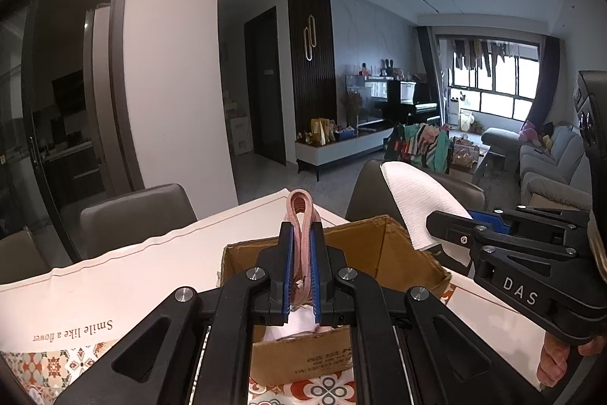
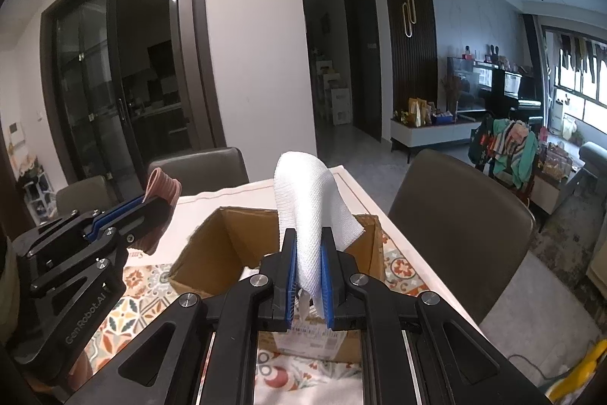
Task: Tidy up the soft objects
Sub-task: 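Lift the cloth and hair ties with both tools and carry them over the box, then open both tools to drop the cloth and hair ties into the box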
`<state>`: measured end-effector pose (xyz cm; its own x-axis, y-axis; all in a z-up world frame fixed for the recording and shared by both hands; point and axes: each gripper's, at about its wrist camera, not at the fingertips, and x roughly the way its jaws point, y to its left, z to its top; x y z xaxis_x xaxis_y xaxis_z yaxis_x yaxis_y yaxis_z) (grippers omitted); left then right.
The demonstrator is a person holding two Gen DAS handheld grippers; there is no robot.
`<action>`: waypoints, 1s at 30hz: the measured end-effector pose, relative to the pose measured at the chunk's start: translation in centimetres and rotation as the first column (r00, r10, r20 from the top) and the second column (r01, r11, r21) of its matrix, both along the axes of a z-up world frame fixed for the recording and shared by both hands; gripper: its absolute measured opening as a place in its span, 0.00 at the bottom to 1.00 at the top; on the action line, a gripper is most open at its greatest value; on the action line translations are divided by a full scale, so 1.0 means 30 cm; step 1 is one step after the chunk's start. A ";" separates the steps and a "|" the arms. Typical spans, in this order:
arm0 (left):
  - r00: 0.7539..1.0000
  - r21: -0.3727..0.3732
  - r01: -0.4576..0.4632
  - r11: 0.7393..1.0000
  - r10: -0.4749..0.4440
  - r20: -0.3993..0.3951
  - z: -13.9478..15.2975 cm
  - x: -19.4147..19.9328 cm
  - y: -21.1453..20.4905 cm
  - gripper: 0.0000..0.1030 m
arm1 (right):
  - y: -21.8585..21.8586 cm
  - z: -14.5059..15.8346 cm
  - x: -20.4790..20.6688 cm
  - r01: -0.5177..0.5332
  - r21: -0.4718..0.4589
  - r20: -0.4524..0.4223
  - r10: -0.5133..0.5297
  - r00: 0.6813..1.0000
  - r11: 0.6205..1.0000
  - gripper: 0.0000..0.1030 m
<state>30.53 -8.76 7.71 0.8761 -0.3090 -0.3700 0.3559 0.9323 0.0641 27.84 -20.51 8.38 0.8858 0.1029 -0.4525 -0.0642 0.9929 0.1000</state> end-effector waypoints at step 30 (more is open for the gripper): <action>0.959 0.069 0.039 0.997 -0.019 -0.282 -0.230 0.245 -0.068 0.21 | -0.031 -0.222 0.281 -0.009 -0.027 -0.260 0.001 0.966 1.000 0.13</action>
